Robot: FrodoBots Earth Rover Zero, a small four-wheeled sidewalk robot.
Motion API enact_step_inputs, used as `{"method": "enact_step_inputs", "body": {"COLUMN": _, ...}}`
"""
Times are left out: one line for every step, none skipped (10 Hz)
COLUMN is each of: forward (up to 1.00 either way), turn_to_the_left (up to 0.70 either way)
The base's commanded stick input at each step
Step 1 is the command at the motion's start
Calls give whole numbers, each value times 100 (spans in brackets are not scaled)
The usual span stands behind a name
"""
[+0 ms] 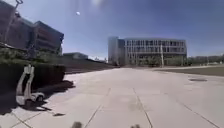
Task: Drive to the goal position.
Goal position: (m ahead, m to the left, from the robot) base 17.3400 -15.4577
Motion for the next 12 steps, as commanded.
{"method": "enact_step_inputs", "body": {"forward": 70, "turn_to_the_left": 0}}
{"method": "enact_step_inputs", "body": {"forward": 70, "turn_to_the_left": 0}}
{"method": "enact_step_inputs", "body": {"forward": 70, "turn_to_the_left": 0}}
{"method": "enact_step_inputs", "body": {"forward": 70, "turn_to_the_left": 0}}
{"method": "enact_step_inputs", "body": {"forward": 70, "turn_to_the_left": 0}}
{"method": "enact_step_inputs", "body": {"forward": 70, "turn_to_the_left": 0}}
{"method": "enact_step_inputs", "body": {"forward": 70, "turn_to_the_left": 0}}
{"method": "enact_step_inputs", "body": {"forward": 70, "turn_to_the_left": 0}}
{"method": "enact_step_inputs", "body": {"forward": 70, "turn_to_the_left": 0}}
{"method": "enact_step_inputs", "body": {"forward": 70, "turn_to_the_left": 0}}
{"method": "enact_step_inputs", "body": {"forward": 70, "turn_to_the_left": 0}}
{"method": "enact_step_inputs", "body": {"forward": 70, "turn_to_the_left": 0}}
